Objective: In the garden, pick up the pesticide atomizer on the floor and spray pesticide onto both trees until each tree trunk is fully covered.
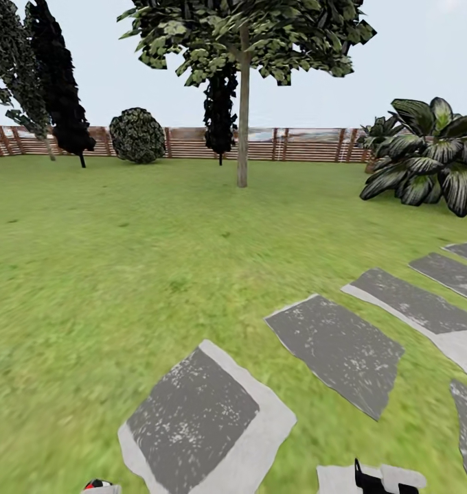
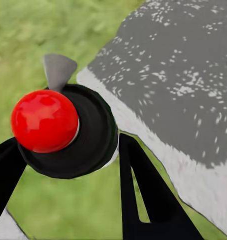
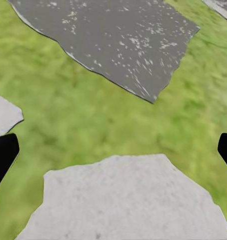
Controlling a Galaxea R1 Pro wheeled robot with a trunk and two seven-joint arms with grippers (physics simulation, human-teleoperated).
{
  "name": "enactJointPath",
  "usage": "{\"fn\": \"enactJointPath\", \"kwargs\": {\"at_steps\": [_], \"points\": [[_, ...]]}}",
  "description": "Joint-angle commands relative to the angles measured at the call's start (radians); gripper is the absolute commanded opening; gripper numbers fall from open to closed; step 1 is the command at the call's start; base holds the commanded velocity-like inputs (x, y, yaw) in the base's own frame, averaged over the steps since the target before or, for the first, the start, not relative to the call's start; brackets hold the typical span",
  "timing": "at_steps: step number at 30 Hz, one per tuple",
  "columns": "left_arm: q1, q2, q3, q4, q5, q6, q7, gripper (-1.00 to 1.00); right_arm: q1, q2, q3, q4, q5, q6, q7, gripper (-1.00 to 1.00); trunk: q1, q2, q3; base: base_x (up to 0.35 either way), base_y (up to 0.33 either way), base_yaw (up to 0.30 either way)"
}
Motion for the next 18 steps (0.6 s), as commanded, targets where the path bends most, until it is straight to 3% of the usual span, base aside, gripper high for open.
{"fn": "enactJointPath", "kwargs": {"at_steps": [1,18], "points": [[-0.001,0.000,-0.003,0.001,0.002,-0.003,0.010,-1.00,-0.001,0.000,-0.001,0.001,0.005,-0.003,-0.003,1.00,0.000,0.000,-0.001,0.337,0.000,0.000],[-0.001,0.000,-0.003,0.001,0.002,-0.003,0.010,-1.00,-0.001,0.000,-0.001,0.001,0.004,-0.003,-0.003,1.00,0.000,0.000,-0.001,0.337,0.000,0.000]]}}
